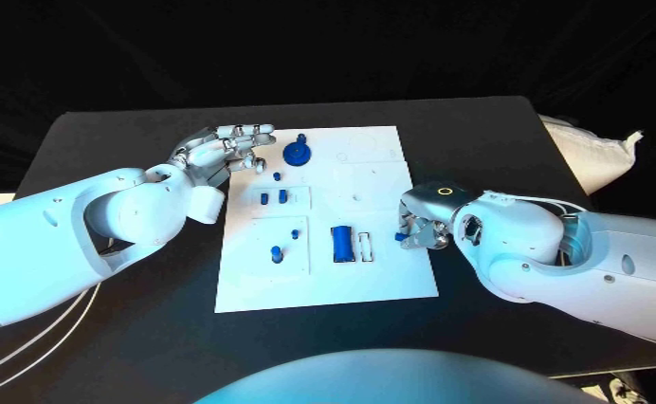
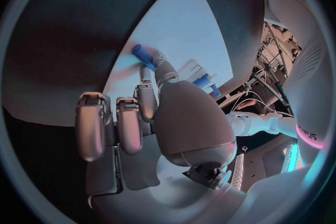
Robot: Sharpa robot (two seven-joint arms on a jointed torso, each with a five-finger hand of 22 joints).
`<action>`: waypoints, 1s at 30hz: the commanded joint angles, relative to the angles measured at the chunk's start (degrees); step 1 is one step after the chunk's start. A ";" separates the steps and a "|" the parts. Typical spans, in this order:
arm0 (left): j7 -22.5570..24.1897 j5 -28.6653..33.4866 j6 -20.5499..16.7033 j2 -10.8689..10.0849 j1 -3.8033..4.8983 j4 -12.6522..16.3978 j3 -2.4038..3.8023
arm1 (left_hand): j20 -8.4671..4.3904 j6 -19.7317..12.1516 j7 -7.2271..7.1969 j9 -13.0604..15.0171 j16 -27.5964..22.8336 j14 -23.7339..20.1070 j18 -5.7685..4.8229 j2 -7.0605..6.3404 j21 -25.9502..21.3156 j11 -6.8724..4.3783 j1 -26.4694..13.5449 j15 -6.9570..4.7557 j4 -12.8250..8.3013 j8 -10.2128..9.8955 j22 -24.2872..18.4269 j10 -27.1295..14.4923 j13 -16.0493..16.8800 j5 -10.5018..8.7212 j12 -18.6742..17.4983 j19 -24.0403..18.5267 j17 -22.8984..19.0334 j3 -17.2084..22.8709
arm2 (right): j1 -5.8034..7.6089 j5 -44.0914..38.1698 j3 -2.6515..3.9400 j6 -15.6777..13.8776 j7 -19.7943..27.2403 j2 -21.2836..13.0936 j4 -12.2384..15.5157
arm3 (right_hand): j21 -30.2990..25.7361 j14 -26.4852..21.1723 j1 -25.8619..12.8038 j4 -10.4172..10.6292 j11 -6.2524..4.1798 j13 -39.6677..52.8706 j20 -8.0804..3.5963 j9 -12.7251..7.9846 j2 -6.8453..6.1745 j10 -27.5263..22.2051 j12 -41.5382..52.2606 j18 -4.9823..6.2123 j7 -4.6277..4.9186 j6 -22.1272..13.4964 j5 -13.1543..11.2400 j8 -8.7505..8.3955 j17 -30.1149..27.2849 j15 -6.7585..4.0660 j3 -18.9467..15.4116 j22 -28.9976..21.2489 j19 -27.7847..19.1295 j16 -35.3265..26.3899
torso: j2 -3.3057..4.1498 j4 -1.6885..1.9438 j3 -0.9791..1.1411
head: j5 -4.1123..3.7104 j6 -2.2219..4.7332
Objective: Assemble the parts on the task board
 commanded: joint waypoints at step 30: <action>0.11 -0.74 1.24 0.01 -0.10 0.33 0.03 | -0.35 -0.29 -0.23 -0.08 -0.32 0.07 0.67 0.45 -0.21 -0.07 0.24 -0.31 -0.39 0.40 -0.07 -0.39 -0.11 -0.01 0.41 0.05 -0.13 -0.01 | -0.56 27.46 -0.78 -17.06 -1.02 1.01 2.22 | 0.28 4.89 -13.76 4.47 -0.97 -7.87 -0.59 -0.78 -5.03 2.62 1.54 -0.90 -0.31 1.55 10.73 -0.96 9.65 -0.78 21.01 3.29 1.60 0.11 | -0.06 0.33 -0.14 | 0.49 -0.40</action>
